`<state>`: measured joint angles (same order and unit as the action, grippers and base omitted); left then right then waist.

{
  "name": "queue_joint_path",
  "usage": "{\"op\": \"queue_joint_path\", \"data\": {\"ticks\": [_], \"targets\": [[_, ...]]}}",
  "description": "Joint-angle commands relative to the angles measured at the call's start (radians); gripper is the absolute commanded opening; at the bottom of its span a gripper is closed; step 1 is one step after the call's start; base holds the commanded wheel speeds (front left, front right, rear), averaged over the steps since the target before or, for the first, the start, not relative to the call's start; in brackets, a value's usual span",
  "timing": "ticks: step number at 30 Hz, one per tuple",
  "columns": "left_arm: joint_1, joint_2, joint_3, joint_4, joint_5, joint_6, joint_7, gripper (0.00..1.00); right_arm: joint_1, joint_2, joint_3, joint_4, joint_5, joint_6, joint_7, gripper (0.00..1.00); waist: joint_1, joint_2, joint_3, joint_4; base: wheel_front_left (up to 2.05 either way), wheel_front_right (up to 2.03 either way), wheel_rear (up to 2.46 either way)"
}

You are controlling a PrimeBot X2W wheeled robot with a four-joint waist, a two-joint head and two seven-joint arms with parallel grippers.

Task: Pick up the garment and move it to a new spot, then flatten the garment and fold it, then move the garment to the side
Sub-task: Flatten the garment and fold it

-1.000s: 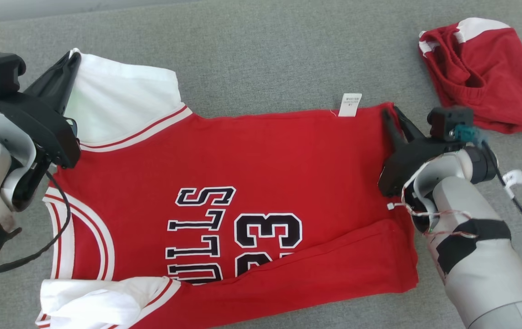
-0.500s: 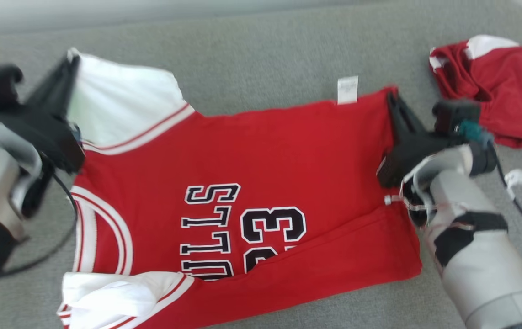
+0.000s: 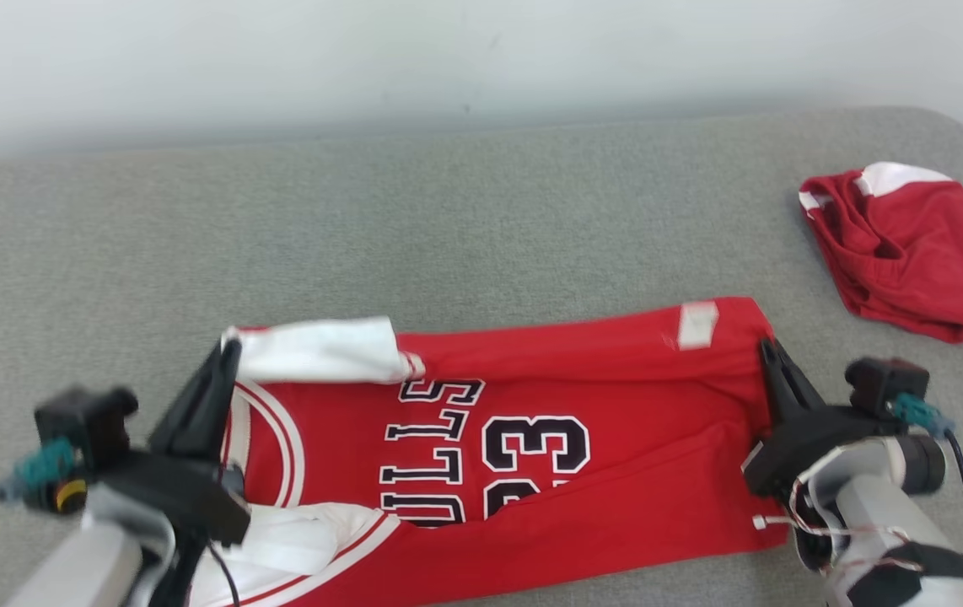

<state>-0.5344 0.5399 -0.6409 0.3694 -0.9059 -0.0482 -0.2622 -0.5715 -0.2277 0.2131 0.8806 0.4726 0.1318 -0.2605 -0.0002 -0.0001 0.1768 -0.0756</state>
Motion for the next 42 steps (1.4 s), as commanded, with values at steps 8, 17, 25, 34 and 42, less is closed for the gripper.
{"op": "queue_joint_path", "data": {"ticks": [8,17,25,34,42], "targets": [[0.242,-0.080,0.119,-0.041,0.056,0.013,-0.002,0.00,0.093,-0.028,-0.004,-0.031,0.071,-0.002,-0.005,0.00,0.0002,0.0001,-0.036,0.033,0.00,0.00,0.00],[0.314,-0.170,0.183,0.076,0.143,-0.026,-0.002,0.00,0.163,-0.034,0.012,-0.055,0.115,-0.002,0.032,0.00,0.0002,0.0001,-0.059,0.043,0.00,0.00,0.00],[0.335,-0.242,0.316,0.126,0.271,-0.046,-0.002,1.00,0.198,-0.030,0.014,-0.082,0.115,-0.002,0.037,1.00,0.0002,0.0001,-0.086,0.045,0.00,0.00,0.00],[0.463,-0.339,0.541,-0.070,0.498,-0.012,-0.002,1.00,0.208,-0.030,-0.007,-0.103,0.092,-0.002,0.037,1.00,0.0002,0.0001,-0.134,0.045,0.00,0.00,0.00],[0.575,-0.429,0.654,-0.164,0.651,-0.021,-0.002,1.00,0.180,-0.005,-0.040,0.010,0.034,-0.002,0.059,1.00,0.0002,0.0001,-0.158,0.060,0.00,0.00,0.00]]}}
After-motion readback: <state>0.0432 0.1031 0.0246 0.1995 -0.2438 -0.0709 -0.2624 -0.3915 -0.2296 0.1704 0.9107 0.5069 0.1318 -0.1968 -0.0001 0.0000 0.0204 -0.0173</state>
